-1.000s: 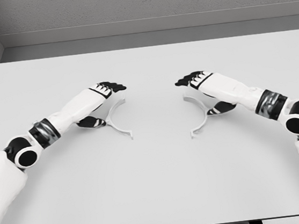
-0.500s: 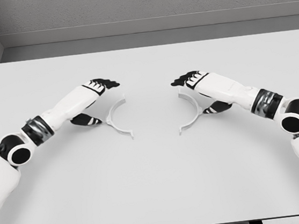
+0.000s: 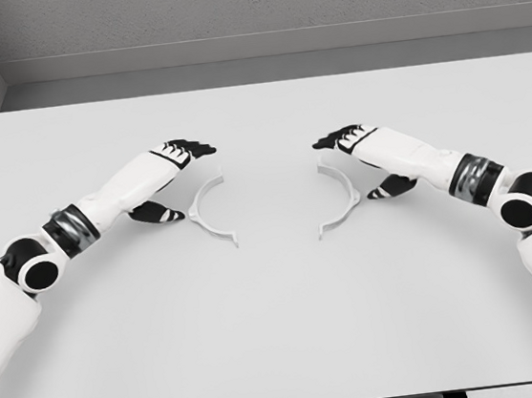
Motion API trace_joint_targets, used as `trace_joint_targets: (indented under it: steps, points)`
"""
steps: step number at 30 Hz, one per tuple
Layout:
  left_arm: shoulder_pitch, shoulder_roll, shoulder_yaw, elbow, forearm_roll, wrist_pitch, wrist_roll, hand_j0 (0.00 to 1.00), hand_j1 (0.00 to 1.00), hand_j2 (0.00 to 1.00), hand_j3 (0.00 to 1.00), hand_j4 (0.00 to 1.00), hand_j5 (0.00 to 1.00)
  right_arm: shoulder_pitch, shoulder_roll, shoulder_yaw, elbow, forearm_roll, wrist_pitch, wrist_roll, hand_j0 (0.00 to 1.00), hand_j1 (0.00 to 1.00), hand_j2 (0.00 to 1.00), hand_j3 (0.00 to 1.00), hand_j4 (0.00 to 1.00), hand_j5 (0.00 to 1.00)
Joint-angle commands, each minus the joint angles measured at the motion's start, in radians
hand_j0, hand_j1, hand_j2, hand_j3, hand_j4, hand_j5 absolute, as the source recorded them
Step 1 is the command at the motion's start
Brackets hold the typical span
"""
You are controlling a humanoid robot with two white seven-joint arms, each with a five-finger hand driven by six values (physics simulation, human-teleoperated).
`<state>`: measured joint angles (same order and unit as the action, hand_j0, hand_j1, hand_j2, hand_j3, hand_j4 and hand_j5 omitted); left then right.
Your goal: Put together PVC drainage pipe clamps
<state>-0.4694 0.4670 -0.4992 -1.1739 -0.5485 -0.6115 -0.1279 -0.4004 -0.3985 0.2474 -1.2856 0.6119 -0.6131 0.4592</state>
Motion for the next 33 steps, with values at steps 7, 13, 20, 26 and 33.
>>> trace_joint_targets:
  steps: [7,13,20,26,33]
  points:
    - [-0.002,-0.013,-0.001,-0.001,0.007,0.001,0.001,1.00,1.00,1.00,1.00,1.00,1.00,0.000,0.015,0.006,-0.009,-0.008,0.002,0.001,1.00,1.00,1.00,1.00,1.00,1.00]
    - [-0.002,-0.027,-0.001,-0.001,0.007,0.001,0.001,1.00,1.00,1.00,1.00,1.00,1.00,-0.014,0.038,0.018,0.003,-0.004,0.002,0.001,1.00,1.00,1.00,1.00,1.00,1.00]
    - [0.000,-0.057,-0.001,-0.004,0.005,0.001,0.001,1.00,1.00,1.00,1.00,1.00,1.00,-0.034,0.067,0.036,0.022,0.011,0.002,-0.001,1.00,1.00,1.00,1.00,1.00,1.00]
    - [0.002,-0.071,-0.002,-0.006,0.005,0.001,0.001,1.00,1.00,1.00,1.00,1.00,1.00,-0.054,0.086,0.055,0.046,0.011,0.002,0.000,1.00,1.00,1.00,1.00,1.00,1.00]
    - [0.003,-0.085,-0.002,-0.006,-0.001,0.001,0.001,1.00,1.00,1.00,1.00,1.00,1.00,-0.104,0.115,0.087,0.117,0.012,0.002,-0.001,1.00,1.00,1.00,1.00,1.00,1.00]
